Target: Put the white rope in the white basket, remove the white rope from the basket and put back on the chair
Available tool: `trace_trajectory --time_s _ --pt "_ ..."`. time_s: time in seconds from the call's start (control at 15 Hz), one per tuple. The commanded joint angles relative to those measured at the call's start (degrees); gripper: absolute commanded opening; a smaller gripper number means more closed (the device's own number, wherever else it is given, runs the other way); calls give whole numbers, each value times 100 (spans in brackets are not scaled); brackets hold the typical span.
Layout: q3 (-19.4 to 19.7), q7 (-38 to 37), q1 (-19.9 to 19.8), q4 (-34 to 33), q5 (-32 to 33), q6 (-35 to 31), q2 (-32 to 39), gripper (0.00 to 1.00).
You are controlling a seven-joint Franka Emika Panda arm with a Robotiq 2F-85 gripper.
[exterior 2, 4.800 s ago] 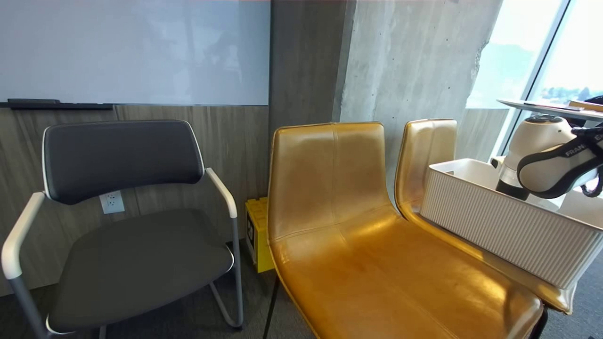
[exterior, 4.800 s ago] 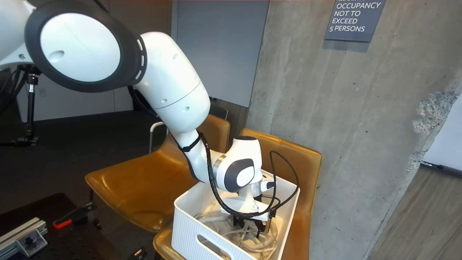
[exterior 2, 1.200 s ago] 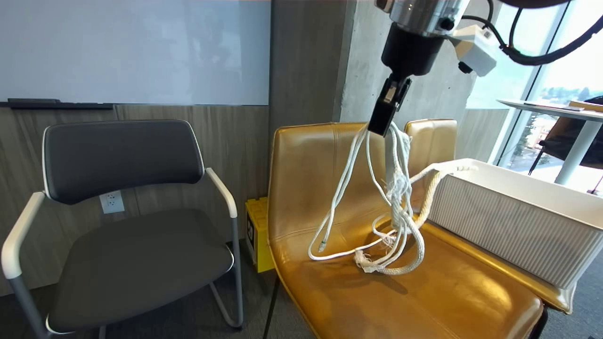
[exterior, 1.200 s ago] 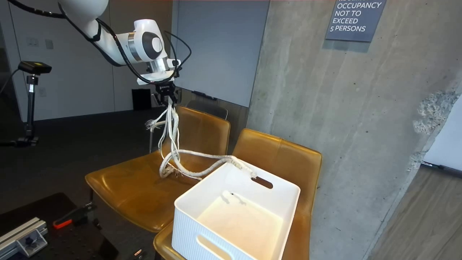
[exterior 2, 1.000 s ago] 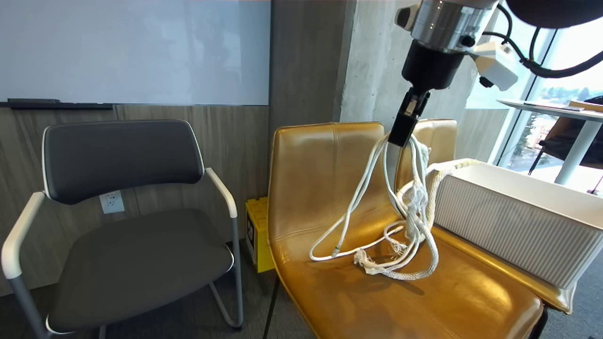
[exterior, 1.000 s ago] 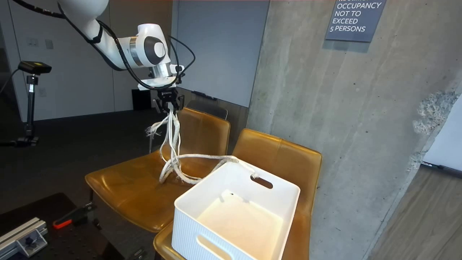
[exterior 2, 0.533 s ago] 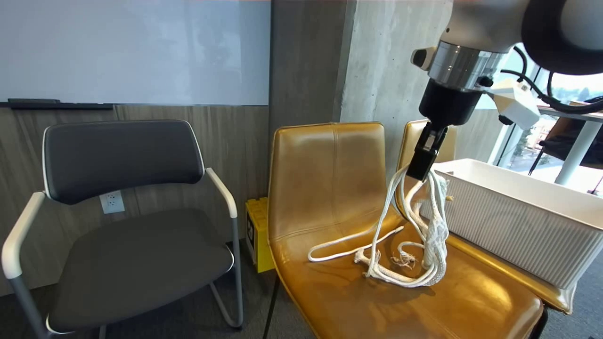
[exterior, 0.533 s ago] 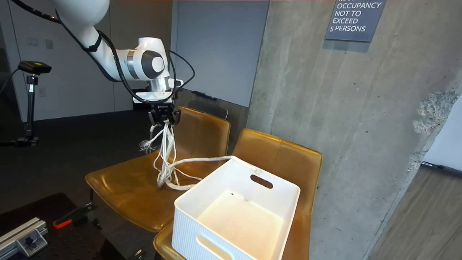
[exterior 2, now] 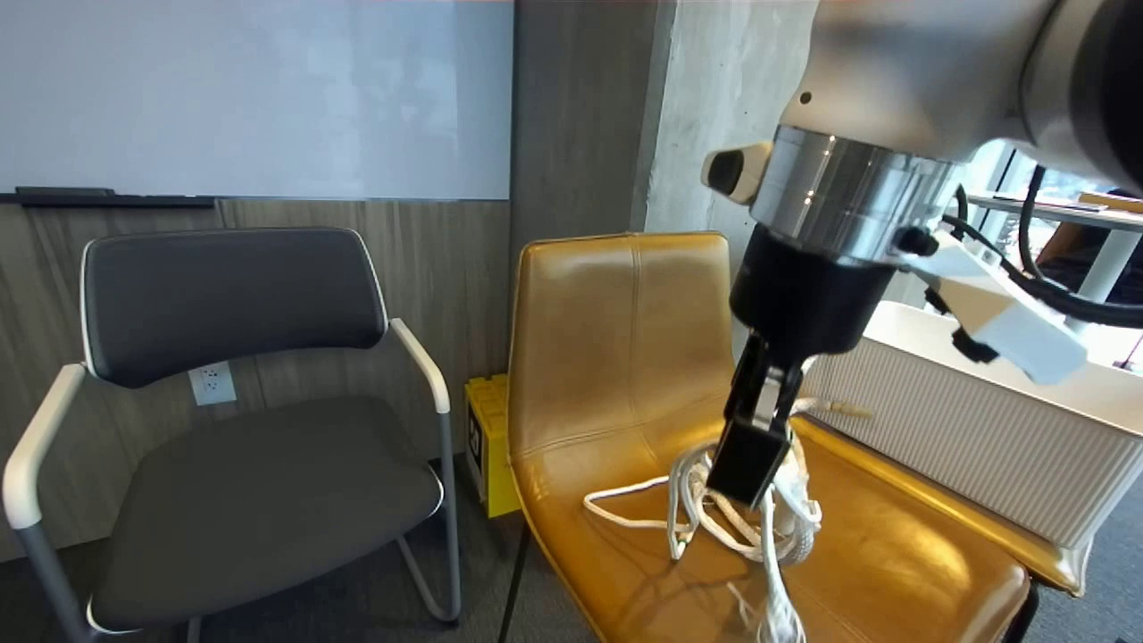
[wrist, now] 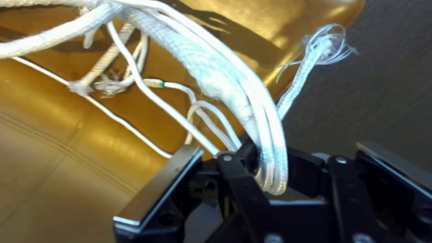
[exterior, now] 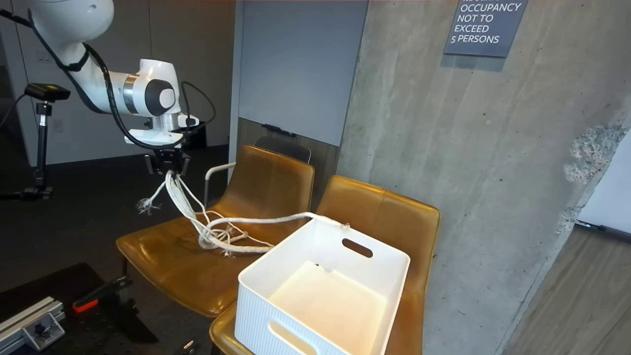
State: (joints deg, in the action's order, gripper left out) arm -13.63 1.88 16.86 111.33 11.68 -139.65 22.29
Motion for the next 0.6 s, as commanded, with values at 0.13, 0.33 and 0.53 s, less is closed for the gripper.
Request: trace_trajectory --time_s 0.13,0.33,0.53 --pt "-374 -265 619 63 -155 -62 151 2" --pt "-314 -284 674 75 -99 -50 145 2" --pt "-130 -161 396 251 -103 -45 -86 2"
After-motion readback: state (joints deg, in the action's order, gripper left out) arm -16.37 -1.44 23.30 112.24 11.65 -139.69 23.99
